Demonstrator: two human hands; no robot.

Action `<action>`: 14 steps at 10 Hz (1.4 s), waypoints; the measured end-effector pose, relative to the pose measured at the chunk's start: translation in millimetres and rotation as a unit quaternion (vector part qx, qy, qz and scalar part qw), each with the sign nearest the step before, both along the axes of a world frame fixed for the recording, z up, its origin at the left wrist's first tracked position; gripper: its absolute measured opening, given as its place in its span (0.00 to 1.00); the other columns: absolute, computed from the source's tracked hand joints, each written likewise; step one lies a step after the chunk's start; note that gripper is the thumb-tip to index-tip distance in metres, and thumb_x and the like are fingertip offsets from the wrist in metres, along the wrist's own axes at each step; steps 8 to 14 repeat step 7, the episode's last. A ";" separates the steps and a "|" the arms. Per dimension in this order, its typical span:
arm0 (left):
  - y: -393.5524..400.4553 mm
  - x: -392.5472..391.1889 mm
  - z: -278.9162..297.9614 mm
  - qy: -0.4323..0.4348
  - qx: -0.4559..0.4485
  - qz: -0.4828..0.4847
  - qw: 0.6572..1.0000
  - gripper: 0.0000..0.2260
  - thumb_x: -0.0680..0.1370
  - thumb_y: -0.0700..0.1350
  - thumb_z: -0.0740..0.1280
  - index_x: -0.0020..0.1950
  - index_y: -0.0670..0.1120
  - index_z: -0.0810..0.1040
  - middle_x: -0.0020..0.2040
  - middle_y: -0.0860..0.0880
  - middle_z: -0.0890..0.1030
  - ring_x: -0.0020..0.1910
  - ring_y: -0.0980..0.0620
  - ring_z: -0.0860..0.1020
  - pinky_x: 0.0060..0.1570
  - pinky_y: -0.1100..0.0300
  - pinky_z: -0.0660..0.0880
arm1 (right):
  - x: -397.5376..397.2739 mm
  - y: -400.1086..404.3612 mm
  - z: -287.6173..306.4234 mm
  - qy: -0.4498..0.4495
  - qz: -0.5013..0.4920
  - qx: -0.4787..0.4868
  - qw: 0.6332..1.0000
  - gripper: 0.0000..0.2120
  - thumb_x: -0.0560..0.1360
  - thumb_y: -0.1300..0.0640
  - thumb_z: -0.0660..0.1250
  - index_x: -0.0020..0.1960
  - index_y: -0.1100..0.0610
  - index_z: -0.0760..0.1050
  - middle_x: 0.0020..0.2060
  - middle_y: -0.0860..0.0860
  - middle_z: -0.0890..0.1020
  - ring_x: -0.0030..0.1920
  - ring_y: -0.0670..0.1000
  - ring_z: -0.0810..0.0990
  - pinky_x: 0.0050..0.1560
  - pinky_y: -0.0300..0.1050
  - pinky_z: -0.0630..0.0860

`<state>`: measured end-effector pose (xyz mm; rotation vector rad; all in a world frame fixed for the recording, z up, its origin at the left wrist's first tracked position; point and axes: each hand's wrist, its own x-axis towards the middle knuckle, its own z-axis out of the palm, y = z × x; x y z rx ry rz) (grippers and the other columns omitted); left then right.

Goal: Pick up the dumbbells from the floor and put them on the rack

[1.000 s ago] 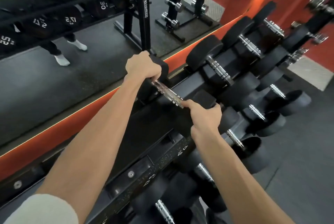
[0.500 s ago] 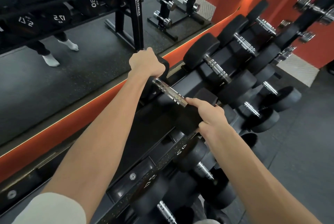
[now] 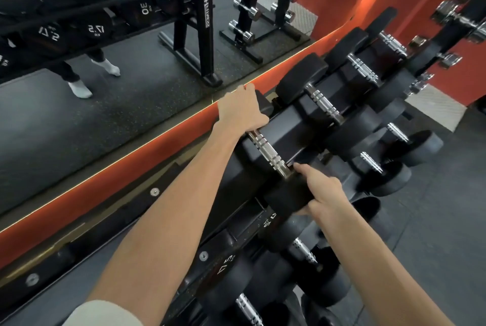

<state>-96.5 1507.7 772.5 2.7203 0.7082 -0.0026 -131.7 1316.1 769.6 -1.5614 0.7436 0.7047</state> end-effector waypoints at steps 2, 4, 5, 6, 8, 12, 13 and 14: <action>-16.1 -3.3 -15.0 -0.039 0.080 0.058 0.994 0.35 0.71 0.58 0.74 0.70 0.41 0.67 0.67 0.41 0.73 0.63 0.38 0.74 0.58 0.44 0.73 | -2.5 -9.5 -4.5 -0.013 0.027 0.002 1.000 0.28 0.68 0.57 0.80 0.62 0.61 0.70 0.51 0.59 0.80 0.39 0.56 0.81 0.27 0.48 0.78; -19.4 -11.3 -16.8 -0.027 0.094 0.063 0.993 0.36 0.73 0.56 0.74 0.74 0.42 0.64 0.68 0.40 0.72 0.64 0.37 0.73 0.60 0.43 0.71 | -5.1 -17.0 -15.2 0.012 0.003 0.046 0.999 0.18 0.62 0.58 0.80 0.48 0.60 0.78 0.41 0.57 0.82 0.40 0.58 0.83 0.40 0.54 0.82; -23.7 -12.0 -13.1 -0.010 0.091 0.062 0.994 0.35 0.76 0.53 0.72 0.76 0.42 0.61 0.70 0.38 0.70 0.66 0.36 0.71 0.62 0.42 0.69 | -5.8 -17.3 -11.8 0.009 0.010 0.053 0.998 0.23 0.60 0.58 0.80 0.53 0.61 0.79 0.42 0.57 0.82 0.46 0.60 0.85 0.48 0.58 0.83; -31.9 -18.1 -9.4 0.025 0.099 0.066 0.993 0.39 0.76 0.52 0.72 0.80 0.42 0.54 0.74 0.36 0.64 0.70 0.34 0.66 0.67 0.41 0.65 | -3.9 -24.4 -10.7 0.009 0.029 0.077 0.997 0.26 0.61 0.58 0.81 0.56 0.61 0.76 0.44 0.57 0.81 0.50 0.61 0.84 0.53 0.61 0.82; -47.0 -19.2 -3.0 0.061 0.082 0.084 0.991 0.42 0.77 0.54 0.69 0.82 0.43 0.49 0.79 0.34 0.54 0.76 0.30 0.56 0.74 0.39 0.56 | 1.9 -35.7 -1.5 0.002 0.046 0.096 0.994 0.23 0.67 0.60 0.79 0.57 0.61 0.73 0.46 0.57 0.79 0.47 0.59 0.80 0.51 0.61 0.79; -47.0 -19.2 -3.0 0.061 0.082 0.084 0.991 0.42 0.77 0.54 0.69 0.82 0.43 0.49 0.79 0.34 0.54 0.76 0.30 0.56 0.74 0.39 0.56 | 1.9 -35.7 -1.5 0.002 0.046 0.096 0.994 0.23 0.67 0.60 0.79 0.57 0.61 0.73 0.46 0.57 0.79 0.47 0.59 0.80 0.51 0.61 0.79; -47.0 -19.2 -3.0 0.061 0.082 0.084 0.991 0.42 0.77 0.54 0.69 0.82 0.43 0.49 0.79 0.34 0.54 0.76 0.30 0.56 0.74 0.39 0.56 | 1.9 -35.7 -1.5 0.002 0.046 0.096 0.994 0.23 0.67 0.60 0.79 0.57 0.61 0.73 0.46 0.57 0.79 0.47 0.59 0.80 0.51 0.61 0.79; -47.0 -19.2 -3.0 0.061 0.082 0.084 0.991 0.42 0.77 0.54 0.69 0.82 0.43 0.49 0.79 0.34 0.54 0.76 0.30 0.56 0.74 0.39 0.56 | 1.9 -35.7 -1.5 0.002 0.046 0.096 0.994 0.23 0.67 0.60 0.79 0.57 0.61 0.73 0.46 0.57 0.79 0.47 0.59 0.80 0.51 0.61 0.79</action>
